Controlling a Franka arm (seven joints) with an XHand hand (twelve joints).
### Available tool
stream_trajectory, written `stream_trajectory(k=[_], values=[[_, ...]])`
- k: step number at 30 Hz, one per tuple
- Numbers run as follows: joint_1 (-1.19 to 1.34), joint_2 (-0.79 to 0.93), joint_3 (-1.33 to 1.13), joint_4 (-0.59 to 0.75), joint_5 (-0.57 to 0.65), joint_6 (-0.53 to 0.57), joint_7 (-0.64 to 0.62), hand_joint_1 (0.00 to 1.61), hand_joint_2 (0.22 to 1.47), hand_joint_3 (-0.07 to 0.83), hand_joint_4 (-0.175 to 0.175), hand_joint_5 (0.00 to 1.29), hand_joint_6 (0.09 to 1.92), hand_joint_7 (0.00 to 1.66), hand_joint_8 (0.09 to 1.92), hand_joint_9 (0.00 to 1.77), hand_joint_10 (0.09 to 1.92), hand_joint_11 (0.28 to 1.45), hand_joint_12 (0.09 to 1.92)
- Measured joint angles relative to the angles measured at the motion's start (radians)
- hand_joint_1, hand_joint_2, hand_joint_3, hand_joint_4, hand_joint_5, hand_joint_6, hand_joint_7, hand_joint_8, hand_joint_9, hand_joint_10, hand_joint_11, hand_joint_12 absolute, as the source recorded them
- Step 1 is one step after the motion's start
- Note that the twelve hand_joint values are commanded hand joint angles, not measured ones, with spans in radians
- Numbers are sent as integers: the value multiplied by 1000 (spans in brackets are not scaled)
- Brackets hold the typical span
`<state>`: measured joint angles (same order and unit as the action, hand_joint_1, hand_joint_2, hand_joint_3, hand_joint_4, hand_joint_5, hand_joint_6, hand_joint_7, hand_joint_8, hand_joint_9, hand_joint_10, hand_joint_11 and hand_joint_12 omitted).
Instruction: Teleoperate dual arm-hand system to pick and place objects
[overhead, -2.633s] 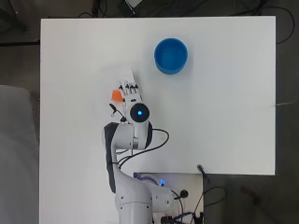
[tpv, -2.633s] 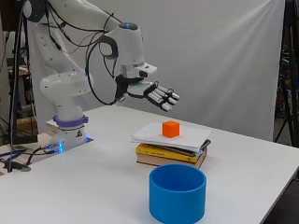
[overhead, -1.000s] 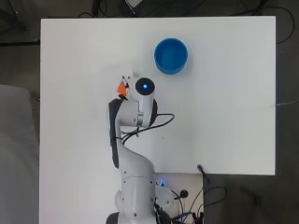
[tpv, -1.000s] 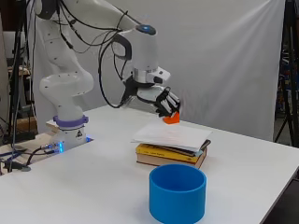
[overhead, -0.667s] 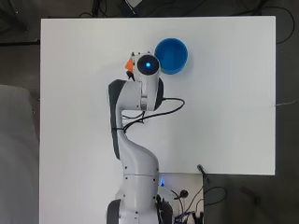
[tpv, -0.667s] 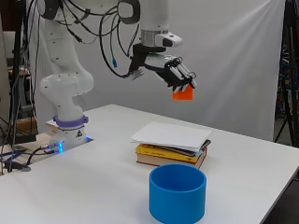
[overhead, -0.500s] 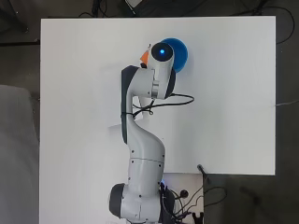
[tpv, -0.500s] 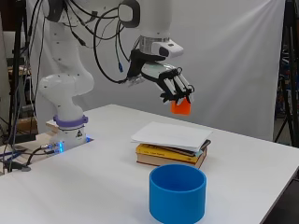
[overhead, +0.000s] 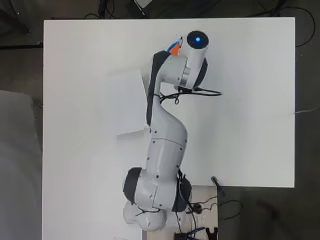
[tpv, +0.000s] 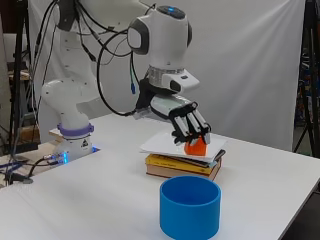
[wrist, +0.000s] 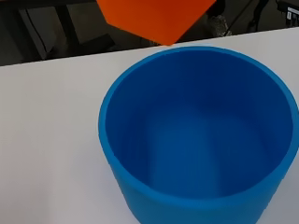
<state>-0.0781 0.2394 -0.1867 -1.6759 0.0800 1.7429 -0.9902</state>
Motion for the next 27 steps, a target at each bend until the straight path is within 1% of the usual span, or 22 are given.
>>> stream_trajectory(k=[4, 6, 9, 10, 11, 12, 13, 14, 15, 16, 18, 22, 24, 27], values=[[-33, 213, 21, 222, 19, -43, 1, 841, 1284, 0, 175, 646, 1504, 809, 1698, 989, 1767, 635, 1491], [-47, 314, 29, 321, 28, -63, 1, 855, 1271, -2, 175, 665, 1466, 797, 1757, 992, 1788, 634, 1481], [-68, 420, 33, 394, 42, -72, -11, 877, 1250, -2, 175, 698, 1401, 793, 1868, 1027, 1840, 656, 1523], [-73, 432, 33, 402, 48, -71, -19, 868, 1202, -7, 148, 647, 1146, 785, 1896, 1026, 1859, 656, 1537], [-76, 438, 31, 401, 56, -65, -31, 860, 1159, -6, 125, 636, 867, 782, 1909, 1025, 1867, 656, 1540], [-79, 440, 29, 390, 63, -57, -42, 853, 1131, -4, 111, 655, 644, 779, 1912, 1015, 1866, 654, 1535], [-81, 439, 27, 370, 65, -50, -50, 875, 1152, 1, 132, 702, 836, 766, 1879, 988, 1832, 647, 1489], [-83, 431, 25, 343, 64, -43, -58, 887, 1181, 4, 151, 722, 1050, 744, 1850, 955, 1808, 627, 1443], [-84, 414, 25, 311, 62, -35, -67, 893, 1203, 3, 163, 729, 1191, 735, 1841, 947, 1805, 621, 1428], [-83, 388, 25, 282, 60, -29, -76, 896, 1216, 2, 170, 731, 1271, 739, 1843, 959, 1813, 626, 1431], [-84, 317, 24, 236, 60, -17, -93, 898, 1227, 1, 175, 731, 1334, 755, 1847, 985, 1826, 639, 1467], [-81, 186, 34, 169, 37, 2, -101, 892, 1234, 1, 175, 723, 1362, 777, 1884, 1054, 1891, 709, 1614], [-78, 127, 42, 105, 18, 18, -100, 888, 1238, 1, 175, 718, 1370, 787, 1916, 1077, 1913, 733, 1668], [-75, 59, 52, 13, -9, 31, -89, 885, 1239, 0, 175, 715, 1375, 792, 1920, 1088, 1920, 745, 1696]])
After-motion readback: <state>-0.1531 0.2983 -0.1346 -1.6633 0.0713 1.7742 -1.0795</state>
